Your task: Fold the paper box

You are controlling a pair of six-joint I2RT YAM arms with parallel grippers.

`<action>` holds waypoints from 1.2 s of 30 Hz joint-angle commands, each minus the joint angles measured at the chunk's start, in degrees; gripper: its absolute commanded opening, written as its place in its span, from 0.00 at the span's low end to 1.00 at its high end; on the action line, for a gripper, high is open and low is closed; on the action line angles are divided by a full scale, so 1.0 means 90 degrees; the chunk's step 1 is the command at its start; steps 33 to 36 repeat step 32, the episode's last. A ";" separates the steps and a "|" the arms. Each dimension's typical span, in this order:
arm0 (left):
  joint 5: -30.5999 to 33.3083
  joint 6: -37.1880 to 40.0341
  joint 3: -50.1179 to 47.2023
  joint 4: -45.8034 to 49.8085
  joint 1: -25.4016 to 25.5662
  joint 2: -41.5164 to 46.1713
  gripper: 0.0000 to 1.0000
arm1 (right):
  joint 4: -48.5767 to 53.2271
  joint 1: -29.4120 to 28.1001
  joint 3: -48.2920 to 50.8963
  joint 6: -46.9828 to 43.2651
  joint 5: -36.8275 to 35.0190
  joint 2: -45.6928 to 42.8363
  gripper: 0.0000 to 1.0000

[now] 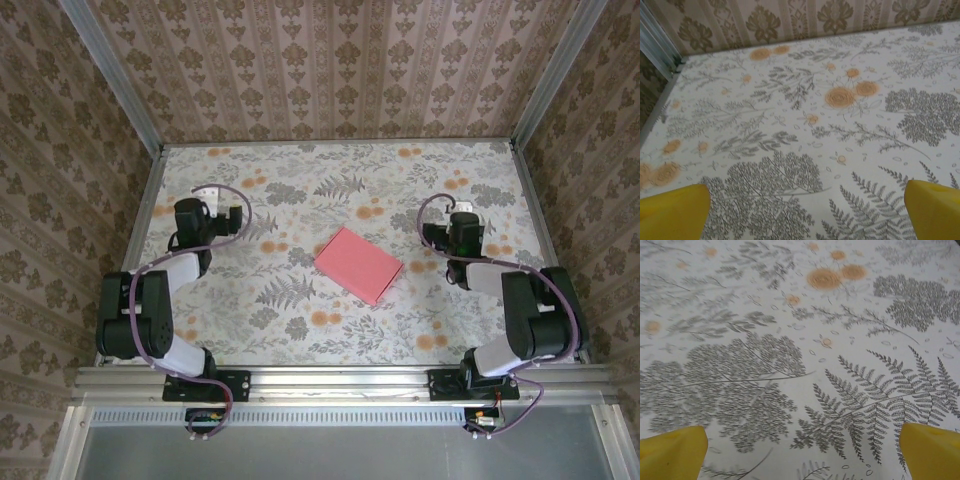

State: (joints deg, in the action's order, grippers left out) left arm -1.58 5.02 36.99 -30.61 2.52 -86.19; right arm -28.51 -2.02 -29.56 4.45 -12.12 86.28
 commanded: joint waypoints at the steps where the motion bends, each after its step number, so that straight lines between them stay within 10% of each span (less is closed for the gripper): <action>1: 0.0111 0.0250 0.0177 -0.0075 0.0027 0.0122 1.00 | -0.1150 0.0132 0.0185 -0.0037 0.0351 -0.0115 1.00; 10: 0.0508 0.0307 -0.0533 0.0339 0.0216 0.0816 1.00 | -0.2365 0.0225 0.0791 -0.0055 0.0702 0.0121 1.00; 20: -0.0014 0.0105 -0.1837 -0.2962 -0.0067 -0.0359 0.99 | -0.2281 0.0112 0.0716 -0.0219 0.0704 0.0140 1.00; 36: -0.0351 -0.0186 -0.1559 -0.2300 -0.0349 -0.0314 1.00 | -0.2260 0.0120 0.0693 -0.0231 0.0759 0.0148 1.00</action>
